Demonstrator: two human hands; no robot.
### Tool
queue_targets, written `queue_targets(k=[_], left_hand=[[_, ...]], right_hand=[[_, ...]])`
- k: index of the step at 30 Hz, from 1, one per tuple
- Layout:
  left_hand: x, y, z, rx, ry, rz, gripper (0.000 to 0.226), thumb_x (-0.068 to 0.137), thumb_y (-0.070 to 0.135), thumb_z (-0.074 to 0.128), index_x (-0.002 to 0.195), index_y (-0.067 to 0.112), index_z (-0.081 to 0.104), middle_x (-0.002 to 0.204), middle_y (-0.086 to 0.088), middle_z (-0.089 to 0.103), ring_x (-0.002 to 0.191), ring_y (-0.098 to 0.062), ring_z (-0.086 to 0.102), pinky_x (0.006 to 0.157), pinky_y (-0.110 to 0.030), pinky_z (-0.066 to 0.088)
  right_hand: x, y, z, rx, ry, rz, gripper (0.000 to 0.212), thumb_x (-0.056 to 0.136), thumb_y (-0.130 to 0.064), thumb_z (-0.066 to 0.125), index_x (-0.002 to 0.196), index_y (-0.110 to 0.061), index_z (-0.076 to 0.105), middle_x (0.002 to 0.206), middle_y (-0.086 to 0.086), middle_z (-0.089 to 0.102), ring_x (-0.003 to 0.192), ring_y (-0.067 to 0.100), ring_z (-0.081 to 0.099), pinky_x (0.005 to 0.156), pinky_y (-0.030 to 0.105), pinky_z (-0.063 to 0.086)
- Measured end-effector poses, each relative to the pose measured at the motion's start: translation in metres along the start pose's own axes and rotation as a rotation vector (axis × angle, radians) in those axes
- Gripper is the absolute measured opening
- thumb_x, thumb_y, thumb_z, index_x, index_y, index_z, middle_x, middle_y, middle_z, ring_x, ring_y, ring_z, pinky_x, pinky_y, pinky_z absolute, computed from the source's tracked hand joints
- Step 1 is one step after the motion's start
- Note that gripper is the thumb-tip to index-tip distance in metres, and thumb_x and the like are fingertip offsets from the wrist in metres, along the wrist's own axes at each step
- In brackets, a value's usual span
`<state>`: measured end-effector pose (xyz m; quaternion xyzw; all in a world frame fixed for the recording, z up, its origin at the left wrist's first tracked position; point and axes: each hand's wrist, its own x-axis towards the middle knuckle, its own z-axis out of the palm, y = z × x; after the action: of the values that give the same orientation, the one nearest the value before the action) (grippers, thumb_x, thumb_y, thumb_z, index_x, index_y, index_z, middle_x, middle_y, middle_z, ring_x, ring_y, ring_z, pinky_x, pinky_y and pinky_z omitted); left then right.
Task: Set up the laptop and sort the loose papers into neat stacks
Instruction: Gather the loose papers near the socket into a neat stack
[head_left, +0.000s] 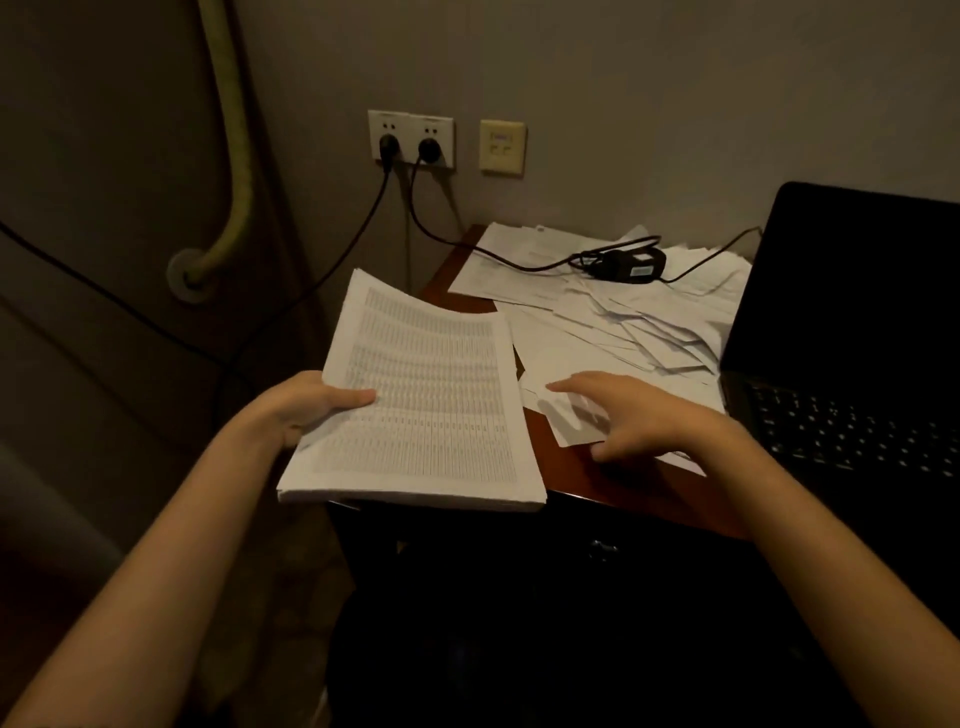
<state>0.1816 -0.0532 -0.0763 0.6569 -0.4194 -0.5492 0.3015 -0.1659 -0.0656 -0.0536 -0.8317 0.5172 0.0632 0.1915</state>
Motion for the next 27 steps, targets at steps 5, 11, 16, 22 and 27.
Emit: queue_targets(k=[5, 11, 16, 22, 27], left_hand=[[0.002, 0.002, 0.001, 0.000, -0.032, -0.014, 0.020, 0.084, 0.007, 0.064, 0.104, 0.009, 0.062, 0.105, -0.013, 0.067, 0.095, -0.030, 0.065, 0.081, -0.046, 0.052], [0.001, -0.005, -0.002, -0.020, -0.060, 0.012, 0.023, 0.084, 0.009, 0.064, 0.107, 0.010, 0.063, 0.102, -0.012, 0.070, 0.093, -0.030, 0.067, 0.080, -0.045, 0.053], [-0.001, -0.004, 0.000, -0.066, -0.087, 0.074, 0.022, 0.086, 0.008, 0.062, 0.108, 0.012, 0.063, 0.100, -0.010, 0.071, 0.088, -0.027, 0.070, 0.076, -0.043, 0.054], [-0.001, 0.003, 0.011, -0.083, -0.006, 0.148, 0.018, 0.086, 0.008, 0.064, 0.102, 0.015, 0.063, 0.104, -0.008, 0.068, 0.095, -0.026, 0.066, 0.080, -0.042, 0.053], [0.001, 0.002, 0.009, -0.142, -0.030, 0.138, 0.026, 0.086, 0.008, 0.064, 0.112, 0.012, 0.062, 0.110, -0.011, 0.067, 0.101, -0.030, 0.065, 0.090, -0.048, 0.050]], right_hand=[[0.004, 0.005, 0.004, -0.274, 0.196, -0.014, 0.073, 0.080, -0.021, 0.061, 0.144, -0.037, 0.029, 0.139, -0.004, 0.047, 0.118, 0.018, 0.049, 0.083, 0.028, 0.047], [0.011, 0.018, 0.015, -0.160, 0.285, 0.004, 0.079, 0.083, -0.015, 0.056, 0.148, -0.038, 0.017, 0.135, 0.002, 0.053, 0.110, 0.021, 0.054, 0.082, 0.031, 0.050], [0.001, 0.018, 0.000, -0.001, -0.005, -0.042, 0.092, 0.075, -0.016, 0.068, 0.150, -0.031, 0.017, 0.153, -0.002, 0.029, 0.135, 0.018, 0.030, 0.109, 0.034, 0.028], [0.009, 0.010, 0.002, -0.152, 0.135, -0.028, 0.080, 0.081, -0.010, 0.061, 0.147, -0.034, 0.023, 0.116, 0.000, 0.055, 0.092, 0.011, 0.046, 0.076, 0.025, 0.043], [0.014, 0.022, 0.011, 0.170, 0.481, 0.072, 0.029, 0.092, -0.021, 0.052, 0.117, -0.034, 0.049, 0.078, 0.000, 0.056, 0.069, 0.016, 0.050, 0.060, 0.030, 0.040]])
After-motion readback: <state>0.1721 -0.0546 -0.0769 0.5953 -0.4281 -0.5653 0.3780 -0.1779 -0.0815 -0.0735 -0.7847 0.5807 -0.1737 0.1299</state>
